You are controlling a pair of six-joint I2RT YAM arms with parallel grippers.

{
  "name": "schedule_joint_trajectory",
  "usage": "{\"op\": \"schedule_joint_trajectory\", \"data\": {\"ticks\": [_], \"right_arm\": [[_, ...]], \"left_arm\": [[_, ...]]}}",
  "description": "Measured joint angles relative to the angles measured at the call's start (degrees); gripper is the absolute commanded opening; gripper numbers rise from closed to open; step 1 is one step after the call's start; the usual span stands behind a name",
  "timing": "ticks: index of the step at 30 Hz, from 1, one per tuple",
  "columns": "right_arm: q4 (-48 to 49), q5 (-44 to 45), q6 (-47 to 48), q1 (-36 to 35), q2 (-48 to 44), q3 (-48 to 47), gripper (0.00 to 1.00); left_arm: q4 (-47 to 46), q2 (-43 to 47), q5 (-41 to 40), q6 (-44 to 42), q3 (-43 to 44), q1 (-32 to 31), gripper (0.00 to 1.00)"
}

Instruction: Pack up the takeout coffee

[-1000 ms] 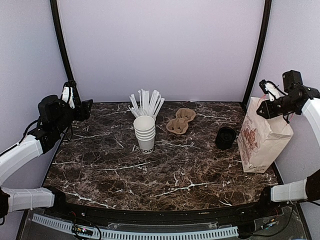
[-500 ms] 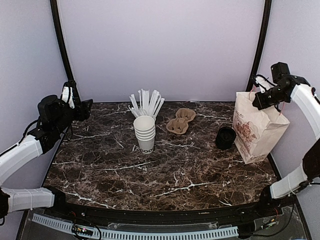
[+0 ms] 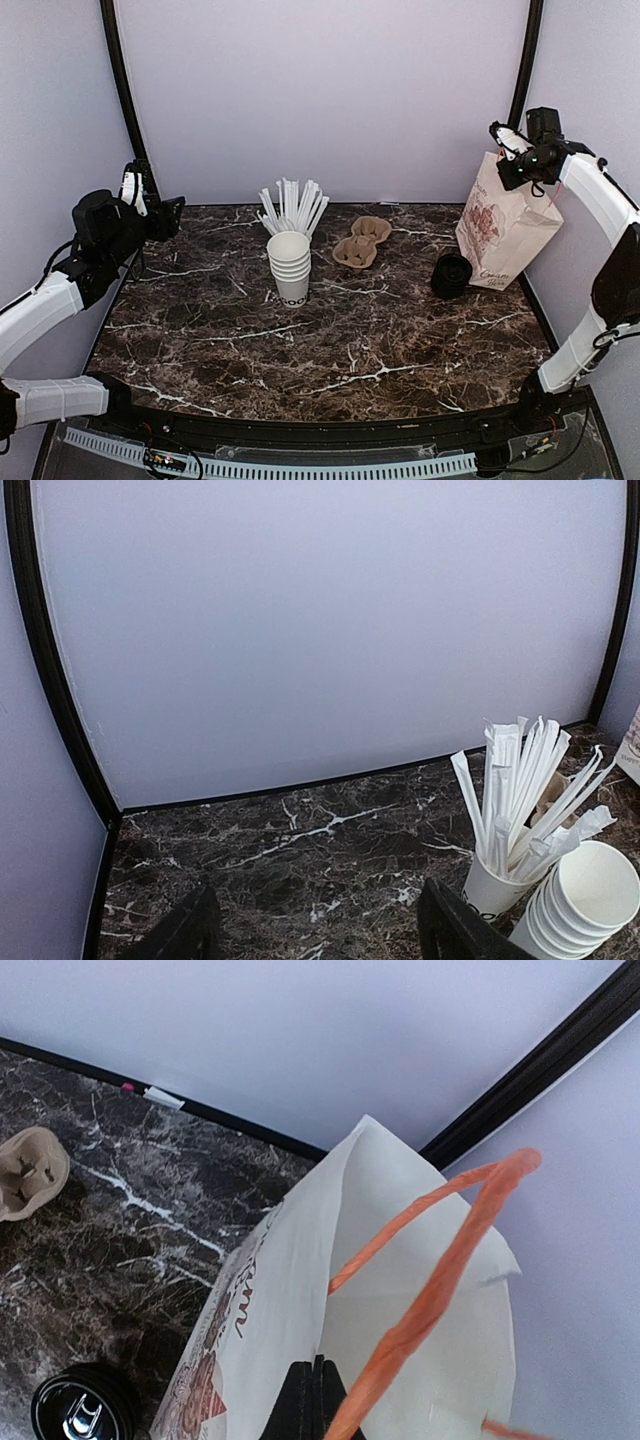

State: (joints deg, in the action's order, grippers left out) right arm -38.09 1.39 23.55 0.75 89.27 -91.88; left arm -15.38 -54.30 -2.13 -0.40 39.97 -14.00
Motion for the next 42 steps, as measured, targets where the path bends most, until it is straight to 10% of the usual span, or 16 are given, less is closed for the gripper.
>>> {"op": "schedule_joint_trajectory", "data": {"ticks": [7, 11, 18, 28, 36, 42], "right_arm": [[3.58, 0.11, 1.05, -1.27, 5.79, -5.64, 0.04], [3.19, -0.02, 0.11, -2.45, 7.43, -6.29, 0.44], [2.27, -1.92, -1.66, -2.58, 0.37, -3.26, 0.84], [6.97, -25.35, -2.4, -1.75, -35.06, 22.86, 0.68], [10.58, -43.52, -1.27, -0.04, -33.35, 51.74, 0.64], [12.94, -45.72, 0.0, 0.9, -33.31, 54.21, 0.65]], "left_arm": [[0.02, -0.26, 2.05, 1.2, 0.0, 0.0, 0.68], [0.0, -0.66, 3.04, 1.36, 0.0, 0.0, 0.68], [0.9, -2.4, 5.2, 1.51, 0.42, -0.04, 0.64], [20.48, -7.52, 5.6, 4.31, 17.75, -4.68, 0.44], [40.44, -16.96, 17.25, 11.26, 33.35, -7.67, 0.41], [49.7, -23.37, 21.51, 15.72, 37.59, -12.44, 0.35]]}}
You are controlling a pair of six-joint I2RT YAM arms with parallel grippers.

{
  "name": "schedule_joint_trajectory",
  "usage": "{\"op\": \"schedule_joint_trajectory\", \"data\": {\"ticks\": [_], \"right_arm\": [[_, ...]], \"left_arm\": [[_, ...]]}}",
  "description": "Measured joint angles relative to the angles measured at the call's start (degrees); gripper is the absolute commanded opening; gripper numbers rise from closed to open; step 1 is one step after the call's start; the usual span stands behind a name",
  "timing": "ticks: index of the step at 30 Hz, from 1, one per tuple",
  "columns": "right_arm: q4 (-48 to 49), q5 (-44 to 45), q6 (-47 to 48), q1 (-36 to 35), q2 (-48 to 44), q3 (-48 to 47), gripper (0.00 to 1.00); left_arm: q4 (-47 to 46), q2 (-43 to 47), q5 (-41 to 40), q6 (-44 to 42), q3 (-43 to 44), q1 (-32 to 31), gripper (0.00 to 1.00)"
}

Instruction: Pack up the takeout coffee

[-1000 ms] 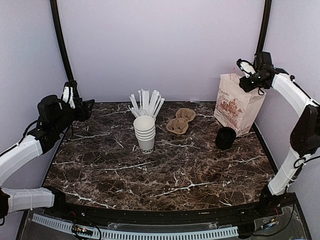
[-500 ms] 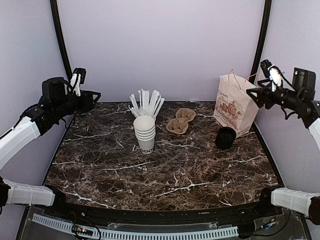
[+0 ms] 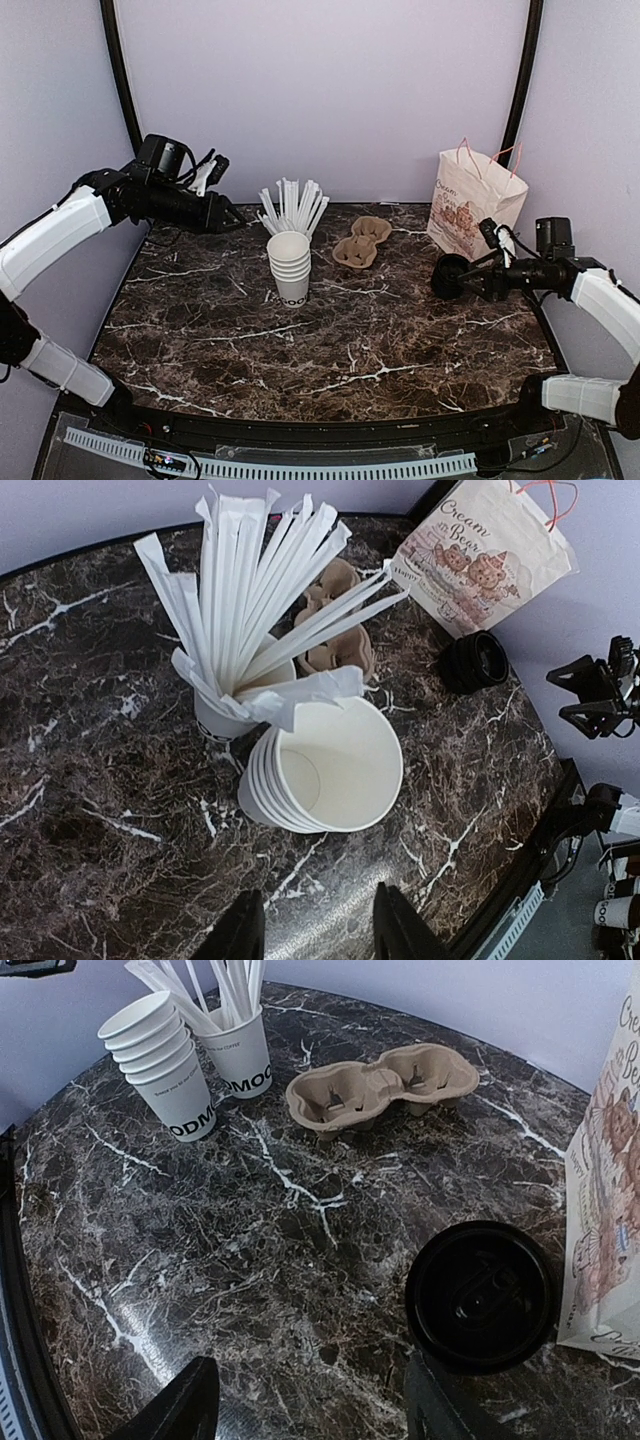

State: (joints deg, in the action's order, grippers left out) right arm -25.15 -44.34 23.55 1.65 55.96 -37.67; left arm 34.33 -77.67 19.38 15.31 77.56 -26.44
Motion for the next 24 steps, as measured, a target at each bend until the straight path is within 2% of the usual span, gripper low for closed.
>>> {"op": "schedule_joint_trajectory", "data": {"ticks": [5, 15, 24], "right_arm": [[2.27, 0.42, 0.46, -0.02, -0.04, -0.04, 0.67], [2.91, 2.69, 1.51, -0.02, -0.48, -0.04, 0.68], [2.95, 3.89, 1.97, -0.02, -0.48, -0.04, 0.7]], "left_arm": [[4.37, -5.25, 0.5, 2.14, 3.98, -1.29, 0.32], [7.93, -16.87, -3.74, 3.02, 11.69, -4.79, 0.23], [9.9, -22.18, -8.66, 3.41, 15.56, -6.47, 0.17]]}}
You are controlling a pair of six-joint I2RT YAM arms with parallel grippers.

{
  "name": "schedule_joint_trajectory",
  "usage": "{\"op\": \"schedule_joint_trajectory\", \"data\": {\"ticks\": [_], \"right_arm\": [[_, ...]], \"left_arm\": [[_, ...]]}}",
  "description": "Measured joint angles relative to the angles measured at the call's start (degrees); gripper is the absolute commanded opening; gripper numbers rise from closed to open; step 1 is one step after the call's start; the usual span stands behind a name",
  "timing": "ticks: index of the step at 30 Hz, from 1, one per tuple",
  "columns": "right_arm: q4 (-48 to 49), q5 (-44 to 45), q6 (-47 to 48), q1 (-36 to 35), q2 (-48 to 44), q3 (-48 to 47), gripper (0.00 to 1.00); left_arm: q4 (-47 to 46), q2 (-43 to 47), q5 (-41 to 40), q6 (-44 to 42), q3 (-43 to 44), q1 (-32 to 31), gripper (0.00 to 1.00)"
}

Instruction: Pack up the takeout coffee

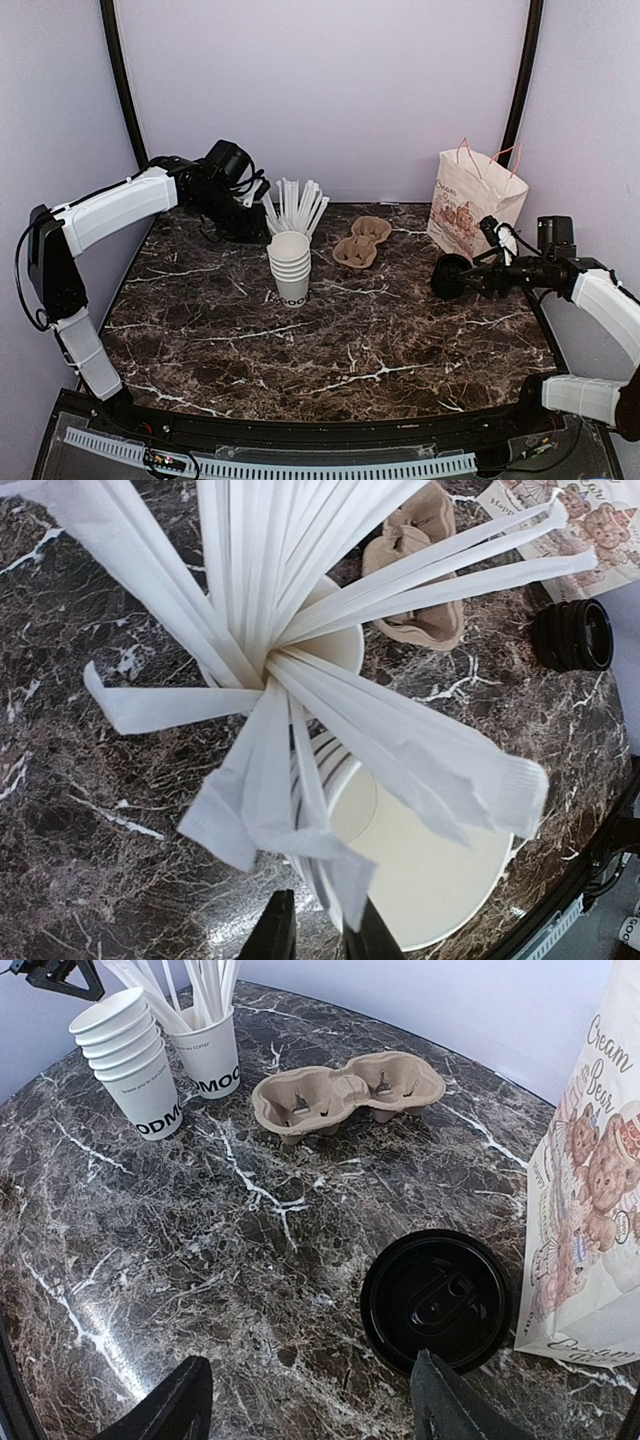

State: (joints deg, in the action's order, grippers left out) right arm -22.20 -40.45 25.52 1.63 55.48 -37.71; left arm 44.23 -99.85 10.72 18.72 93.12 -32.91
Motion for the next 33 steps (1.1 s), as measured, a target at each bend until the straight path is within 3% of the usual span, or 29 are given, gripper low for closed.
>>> {"op": "schedule_joint_trajectory", "data": {"ticks": [8, 33], "right_arm": [[0.42, 1.03, 0.35, 0.0, 0.04, 0.0, 0.71], [0.79, 1.79, 0.96, 0.0, 0.87, 0.0, 0.72]], "left_arm": [[1.27, -1.55, -2.25, -0.02, 1.42, 0.0, 0.21], [0.66, -5.07, -1.33, 0.0, 3.74, -1.79, 0.12]]}}
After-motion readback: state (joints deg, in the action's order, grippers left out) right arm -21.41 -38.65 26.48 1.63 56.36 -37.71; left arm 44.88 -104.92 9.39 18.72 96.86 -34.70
